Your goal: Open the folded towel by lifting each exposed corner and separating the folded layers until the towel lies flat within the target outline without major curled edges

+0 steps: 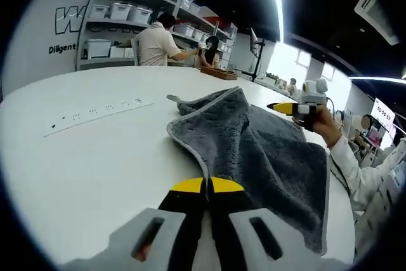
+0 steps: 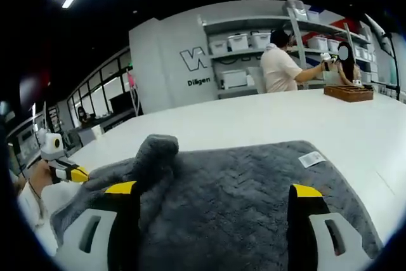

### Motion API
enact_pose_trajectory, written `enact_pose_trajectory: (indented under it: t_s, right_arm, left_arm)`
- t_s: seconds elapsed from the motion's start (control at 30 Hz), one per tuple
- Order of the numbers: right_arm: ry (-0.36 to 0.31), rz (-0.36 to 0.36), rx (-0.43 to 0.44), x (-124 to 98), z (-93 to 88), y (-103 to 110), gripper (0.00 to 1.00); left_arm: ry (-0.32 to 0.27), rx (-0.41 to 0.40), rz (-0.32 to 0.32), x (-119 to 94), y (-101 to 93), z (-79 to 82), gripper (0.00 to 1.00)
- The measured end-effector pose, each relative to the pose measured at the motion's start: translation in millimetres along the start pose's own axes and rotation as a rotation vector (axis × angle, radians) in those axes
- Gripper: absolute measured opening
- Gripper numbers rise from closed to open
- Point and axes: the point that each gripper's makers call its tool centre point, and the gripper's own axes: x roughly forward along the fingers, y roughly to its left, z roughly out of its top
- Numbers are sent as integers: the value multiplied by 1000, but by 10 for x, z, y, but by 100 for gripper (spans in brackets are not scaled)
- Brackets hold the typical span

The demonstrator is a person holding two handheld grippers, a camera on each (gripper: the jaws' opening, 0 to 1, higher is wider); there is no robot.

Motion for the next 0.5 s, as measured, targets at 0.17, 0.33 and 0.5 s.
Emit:
enact_pose_trajectory:
  t_s: [0.17, 0.33, 0.5]
  right_arm:
    - [8, -2, -9, 9, -10, 5, 97]
    - [15, -5, -16, 21, -23, 1, 97]
    - [21, -4, -18, 29, -34, 4, 97]
  left_arm:
    - [4, -7, 23, -118, 97, -61, 0]
    - [1, -18, 40, -227, 175, -106, 0]
    - [7, -28, 58, -319, 255, -174, 0]
